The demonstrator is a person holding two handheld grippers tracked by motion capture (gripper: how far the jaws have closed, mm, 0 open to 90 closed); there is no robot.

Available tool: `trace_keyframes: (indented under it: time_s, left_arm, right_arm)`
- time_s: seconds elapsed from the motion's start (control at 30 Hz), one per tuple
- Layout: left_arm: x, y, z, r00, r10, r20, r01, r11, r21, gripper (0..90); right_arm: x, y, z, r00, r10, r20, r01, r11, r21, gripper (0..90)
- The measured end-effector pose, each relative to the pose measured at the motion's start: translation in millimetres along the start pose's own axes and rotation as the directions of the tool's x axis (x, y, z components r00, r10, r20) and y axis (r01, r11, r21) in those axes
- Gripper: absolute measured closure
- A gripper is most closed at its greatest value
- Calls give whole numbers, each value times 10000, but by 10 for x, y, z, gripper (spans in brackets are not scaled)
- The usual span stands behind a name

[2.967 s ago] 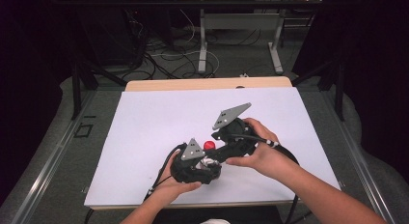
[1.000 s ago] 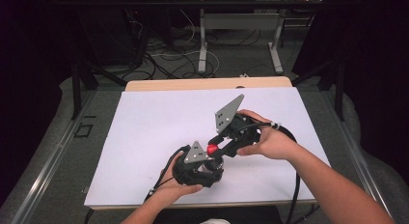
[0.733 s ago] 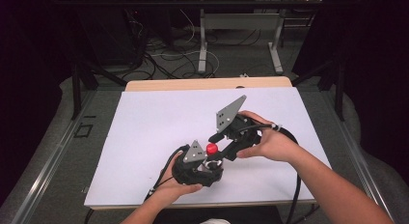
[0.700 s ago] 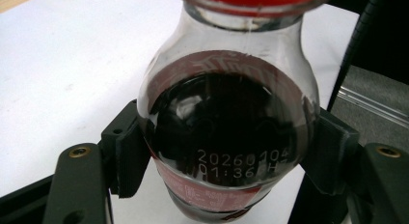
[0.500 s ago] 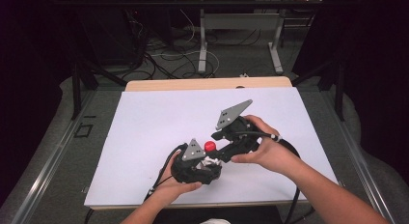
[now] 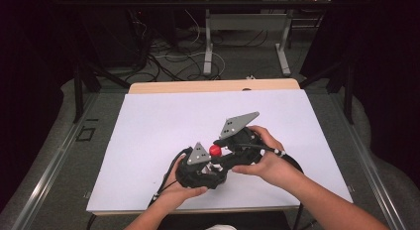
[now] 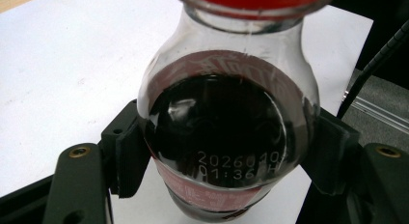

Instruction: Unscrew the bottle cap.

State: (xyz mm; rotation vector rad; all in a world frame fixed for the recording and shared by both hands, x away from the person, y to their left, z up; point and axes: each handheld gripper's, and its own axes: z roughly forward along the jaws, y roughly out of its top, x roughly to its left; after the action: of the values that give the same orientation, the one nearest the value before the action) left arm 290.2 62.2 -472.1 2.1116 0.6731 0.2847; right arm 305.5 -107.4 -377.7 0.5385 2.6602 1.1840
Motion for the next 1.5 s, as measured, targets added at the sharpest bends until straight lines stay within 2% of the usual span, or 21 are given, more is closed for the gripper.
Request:
trace_keyframes:
  time_s: [0.2,0.3,0.37,0.4,0.5,0.57,0.63,0.67,0.7,0.77,0.8,0.87,0.93,1.0,1.07,1.13,1.2,1.3,1.33,1.43,1.5]
  left_arm:
    - [-16,1,7,10000,-3,95,2,10000,37,298]
    - [-24,-1,4,9999,63,142,-63,10000,53,298]
    - [-22,2,-4,9994,274,201,-278,9994,197,298]
    - [-33,1,3,9996,163,217,-165,9998,95,298]
    - [-48,5,0,9993,210,305,-213,9997,95,298]
    - [-51,13,-8,9984,325,458,-336,9992,223,299]
    - [-66,13,-3,9979,346,553,-360,9990,254,299]
    - [-73,6,8,9980,342,537,-349,9993,121,299]
    - [-76,5,9,9977,350,586,-357,9993,104,299]
    - [-77,7,10,9975,417,566,-425,9990,132,299]
    - [-78,6,12,9977,346,588,-353,9993,108,299]
    - [-70,6,5,9982,294,521,-300,9995,106,299]
    - [-56,5,0,9984,306,485,-312,9995,111,299]
    - [-49,6,-2,9986,256,473,-260,9996,83,299]
    - [-42,6,-2,9988,263,422,-266,9996,75,299]
    - [-41,4,-5,9989,216,417,-220,9997,96,299]
    - [-32,9,-12,9983,296,499,-308,9992,236,299]
    - [-35,1,13,9988,168,449,-173,9998,102,299]
    - [-29,-1,16,9989,216,426,-219,9997,63,299]
    - [-10,-4,3,9988,103,485,-113,9997,199,299]
    - [7,-11,5,9992,64,402,-69,9999,132,299]
  right_arm:
    - [-10,0,45,9999,48,-123,-49,9999,-92,517]
    - [-23,10,63,9992,-283,-297,282,9996,-32,539]
    - [-59,24,66,9955,-792,-529,795,9968,37,596]
    - [-88,32,63,9928,-941,-739,953,9954,129,606]
    - [-187,56,56,9769,-1506,-1516,1548,9878,156,610]
    - [-240,74,44,9572,-1837,-2238,1944,9805,269,612]
    - [-300,101,43,9211,-2677,-2826,2848,9584,202,613]
    - [-315,111,42,9083,-2896,-3018,3094,9508,186,614]
    - [-333,119,44,8880,-3207,-3296,3415,9399,56,614]
    - [-360,121,53,8647,-3499,-3603,3714,9284,-103,611]
    - [-369,119,52,8657,-3409,-3665,3651,9310,-37,608]
    - [-360,115,47,8800,-3293,-3423,3501,9367,-13,600]
    - [-331,111,32,8871,-3303,-3223,3501,9367,36,574]
    - [-311,103,23,9079,-2911,-3017,3058,9521,18,540]
    - [-311,95,23,9220,-2567,-2900,2720,9622,130,551]
    - [-317,83,22,9266,-2360,-2927,2494,9684,88,545]
    - [-314,73,21,9317,-2408,-2719,2535,9672,122,604]
    - [-367,55,29,9277,-2254,-2976,2394,9708,113,606]
    - [-371,46,28,9313,-2085,-2987,2216,9751,101,607]
    - [-419,48,12,9268,-2209,-3038,2304,9731,-47,608]
    - [-439,56,-25,9308,-2133,-2967,2161,9761,-237,608]
